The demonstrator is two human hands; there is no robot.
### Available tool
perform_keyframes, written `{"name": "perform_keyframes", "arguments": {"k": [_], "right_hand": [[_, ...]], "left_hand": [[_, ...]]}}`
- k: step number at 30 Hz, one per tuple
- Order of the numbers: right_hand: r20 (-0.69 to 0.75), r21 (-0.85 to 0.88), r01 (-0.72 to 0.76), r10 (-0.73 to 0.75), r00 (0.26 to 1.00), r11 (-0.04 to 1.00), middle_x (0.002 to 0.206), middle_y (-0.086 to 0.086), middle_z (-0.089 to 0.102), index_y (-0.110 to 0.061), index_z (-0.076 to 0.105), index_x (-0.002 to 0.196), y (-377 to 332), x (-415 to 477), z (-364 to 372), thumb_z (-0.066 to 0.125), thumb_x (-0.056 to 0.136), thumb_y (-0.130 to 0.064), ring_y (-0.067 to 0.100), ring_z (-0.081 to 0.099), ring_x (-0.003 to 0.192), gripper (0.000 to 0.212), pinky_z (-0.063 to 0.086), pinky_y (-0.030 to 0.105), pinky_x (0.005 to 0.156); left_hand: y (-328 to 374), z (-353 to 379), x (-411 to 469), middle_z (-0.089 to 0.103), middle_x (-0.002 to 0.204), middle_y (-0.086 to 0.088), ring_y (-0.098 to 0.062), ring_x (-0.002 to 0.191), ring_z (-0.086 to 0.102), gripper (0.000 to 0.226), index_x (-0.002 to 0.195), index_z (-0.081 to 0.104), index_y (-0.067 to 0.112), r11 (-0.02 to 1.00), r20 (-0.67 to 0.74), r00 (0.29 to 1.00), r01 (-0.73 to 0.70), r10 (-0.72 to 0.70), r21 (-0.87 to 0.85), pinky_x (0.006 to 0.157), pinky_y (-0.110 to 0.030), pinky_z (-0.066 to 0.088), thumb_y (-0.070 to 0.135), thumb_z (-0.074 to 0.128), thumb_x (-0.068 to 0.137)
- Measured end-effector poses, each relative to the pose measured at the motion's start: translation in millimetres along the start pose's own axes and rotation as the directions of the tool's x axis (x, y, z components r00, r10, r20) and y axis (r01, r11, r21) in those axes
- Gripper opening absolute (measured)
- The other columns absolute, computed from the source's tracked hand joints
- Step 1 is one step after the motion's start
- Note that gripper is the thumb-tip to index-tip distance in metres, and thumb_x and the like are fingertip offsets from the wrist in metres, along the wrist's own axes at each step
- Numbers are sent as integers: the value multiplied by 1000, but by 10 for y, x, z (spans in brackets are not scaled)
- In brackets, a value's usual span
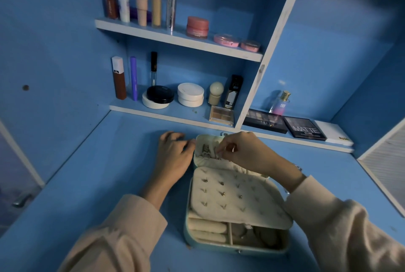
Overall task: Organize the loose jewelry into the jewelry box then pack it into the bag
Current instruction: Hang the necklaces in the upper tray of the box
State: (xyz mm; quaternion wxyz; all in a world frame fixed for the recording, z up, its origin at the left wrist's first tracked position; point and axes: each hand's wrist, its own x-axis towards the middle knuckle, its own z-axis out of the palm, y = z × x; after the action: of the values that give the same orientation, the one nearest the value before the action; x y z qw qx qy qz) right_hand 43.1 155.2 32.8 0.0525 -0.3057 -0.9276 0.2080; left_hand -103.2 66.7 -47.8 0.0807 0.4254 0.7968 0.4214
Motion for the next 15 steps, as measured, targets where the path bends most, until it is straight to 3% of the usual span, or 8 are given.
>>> {"name": "perform_keyframes", "arguments": {"k": [3,8,10,13,15], "right_hand": [[72,-42,-11,14,997,999,85,-10,61,-24,72,93,31,-75,29,65,83,-22,9,55,81,13,47,24,78],[39,-27,-9,10,999,1000,77,-17,52,-23,70,93,19,-97,47,67,82,-22,2,48,71,11,36,6,60],[-3,14,-8,8,1000,1000,74,-21,52,-21,69,88,16,-106,51,66,82,-16,-2,48,67,9,36,2,60],[-47,70,15,-12,999,997,72,-21,53,-20,68,86,0,-122,41,65,82,-13,-5,48,65,8,36,1,61],[-49,89,40,-36,998,995,74,-13,56,-24,62,87,-19,-135,36,66,82,-16,0,49,67,11,38,9,62]], "left_hand": [[5,-12,5,53,134,-2,-22,131,26,32,109,71,10,1000,36,999,-11,10,12,102,-19,15,30,49,97],[8,-44,22,54,133,-1,-22,131,28,29,117,67,15,998,27,999,-21,23,-58,103,-21,17,28,54,95],[14,-56,28,55,132,-2,-22,131,29,30,120,65,12,989,28,999,-11,15,-150,107,-25,18,25,56,94],[14,-71,15,59,126,-3,-23,130,37,30,119,65,14,951,56,998,-9,28,-309,111,-38,29,25,57,93],[29,-94,-4,65,112,-1,-14,118,52,26,115,68,20,911,88,996,15,23,-412,100,-29,42,28,58,93]]}}
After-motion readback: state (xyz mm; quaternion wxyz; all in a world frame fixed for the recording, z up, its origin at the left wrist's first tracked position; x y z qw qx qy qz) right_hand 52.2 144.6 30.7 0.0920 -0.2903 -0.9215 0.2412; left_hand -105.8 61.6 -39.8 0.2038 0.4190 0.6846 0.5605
